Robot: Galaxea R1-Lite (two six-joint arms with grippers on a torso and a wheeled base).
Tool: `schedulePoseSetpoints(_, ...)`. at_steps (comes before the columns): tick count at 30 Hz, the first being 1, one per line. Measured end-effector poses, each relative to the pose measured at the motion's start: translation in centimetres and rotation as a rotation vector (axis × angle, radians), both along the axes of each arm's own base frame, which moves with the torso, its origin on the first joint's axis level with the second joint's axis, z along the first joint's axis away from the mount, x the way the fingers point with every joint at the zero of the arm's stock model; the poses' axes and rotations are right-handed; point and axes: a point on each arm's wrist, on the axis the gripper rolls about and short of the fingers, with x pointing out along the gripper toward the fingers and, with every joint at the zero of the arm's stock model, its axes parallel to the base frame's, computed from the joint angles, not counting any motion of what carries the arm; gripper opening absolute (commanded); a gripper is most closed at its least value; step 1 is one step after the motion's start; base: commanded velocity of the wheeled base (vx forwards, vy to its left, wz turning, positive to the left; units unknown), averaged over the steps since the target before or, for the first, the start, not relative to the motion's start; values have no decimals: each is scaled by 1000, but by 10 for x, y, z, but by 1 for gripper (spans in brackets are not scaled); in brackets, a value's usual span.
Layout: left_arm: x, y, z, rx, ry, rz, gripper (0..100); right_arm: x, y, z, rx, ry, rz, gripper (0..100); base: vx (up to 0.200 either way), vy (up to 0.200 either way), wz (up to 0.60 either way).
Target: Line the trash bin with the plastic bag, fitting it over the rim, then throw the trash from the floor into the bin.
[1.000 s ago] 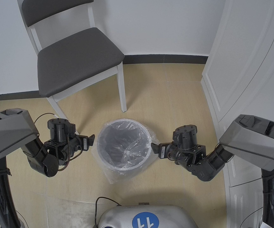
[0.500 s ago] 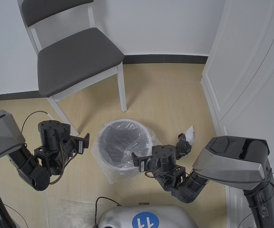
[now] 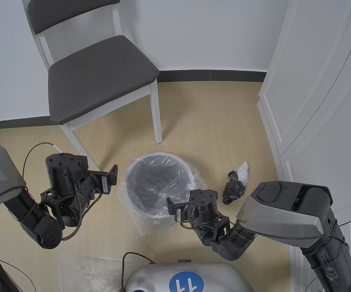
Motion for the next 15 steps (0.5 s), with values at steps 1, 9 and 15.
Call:
schedulePoseSetpoints(1, 3, -1, 2, 1, -10, 0, 100, 1, 0, -1, -2, 0, -2, 100, 0, 0, 0)
schedulePoseSetpoints(9, 10, -5, 5, 2, -31, -5, 100, 6, 0, -11, -15, 11, -12, 100, 0, 0, 0)
schedulePoseSetpoints(15, 9, -5, 4, 4, -28, -7, 100, 2, -3, -15, -54, 53, -11, 100, 0, 0, 0)
